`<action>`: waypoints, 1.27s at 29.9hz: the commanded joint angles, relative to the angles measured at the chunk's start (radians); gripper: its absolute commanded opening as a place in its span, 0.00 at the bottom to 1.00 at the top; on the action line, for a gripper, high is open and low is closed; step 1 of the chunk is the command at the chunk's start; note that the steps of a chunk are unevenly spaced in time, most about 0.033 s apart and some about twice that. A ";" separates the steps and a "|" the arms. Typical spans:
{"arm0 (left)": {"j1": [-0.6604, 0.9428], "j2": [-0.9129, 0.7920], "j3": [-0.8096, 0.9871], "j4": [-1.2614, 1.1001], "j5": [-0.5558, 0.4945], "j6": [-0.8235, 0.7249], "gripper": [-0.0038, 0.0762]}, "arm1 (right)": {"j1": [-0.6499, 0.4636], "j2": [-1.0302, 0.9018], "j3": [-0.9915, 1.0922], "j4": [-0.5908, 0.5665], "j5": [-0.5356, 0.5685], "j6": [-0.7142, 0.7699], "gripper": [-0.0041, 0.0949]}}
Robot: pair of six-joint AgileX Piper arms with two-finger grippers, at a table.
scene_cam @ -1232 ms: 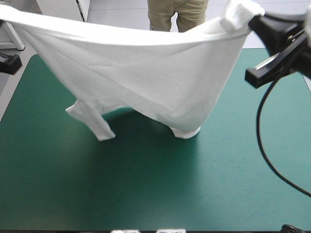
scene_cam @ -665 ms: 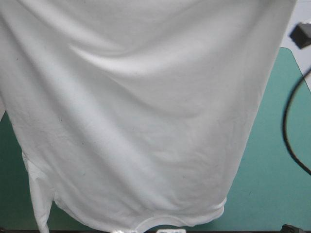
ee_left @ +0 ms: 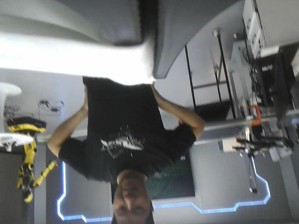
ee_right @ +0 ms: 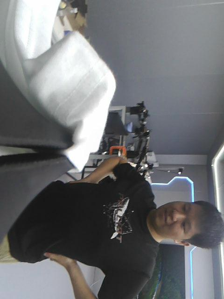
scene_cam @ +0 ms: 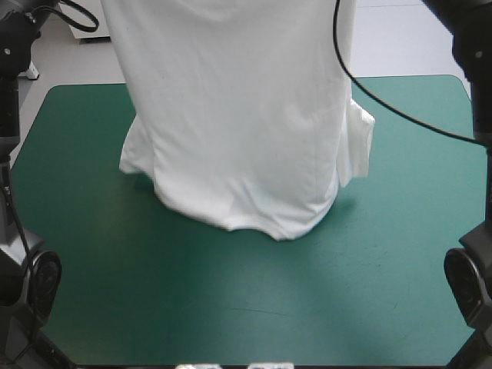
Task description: Fold the cloth
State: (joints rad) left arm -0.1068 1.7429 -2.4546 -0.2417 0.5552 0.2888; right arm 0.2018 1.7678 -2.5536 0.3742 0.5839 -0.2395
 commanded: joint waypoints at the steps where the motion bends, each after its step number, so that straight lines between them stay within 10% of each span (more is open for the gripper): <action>1: -0.001 -0.012 -0.137 0.022 -0.159 -0.005 0.04 | -0.088 -0.016 -0.082 0.249 -0.108 -0.135 0.02; 6: -0.001 -0.003 -0.199 0.055 -0.027 -0.005 0.04 | -0.095 -0.011 -0.100 0.171 0.007 -0.153 0.02; 13: -0.001 0.022 -0.113 0.152 0.460 -0.054 0.04 | -0.099 0.029 0.040 -0.014 0.375 -0.056 0.03; 18: -0.001 0.039 0.118 0.326 0.667 -0.106 0.04 | -0.144 -0.028 0.346 0.012 0.403 -0.081 0.03; 38: -0.001 -0.498 1.273 0.209 0.577 -0.060 0.04 | -0.194 -0.654 1.696 0.266 0.312 -0.233 0.03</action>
State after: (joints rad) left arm -0.1086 1.3449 -1.2519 -0.0554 1.1649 0.2380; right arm 0.0177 1.1957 -0.9046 0.6492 0.9164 -0.4882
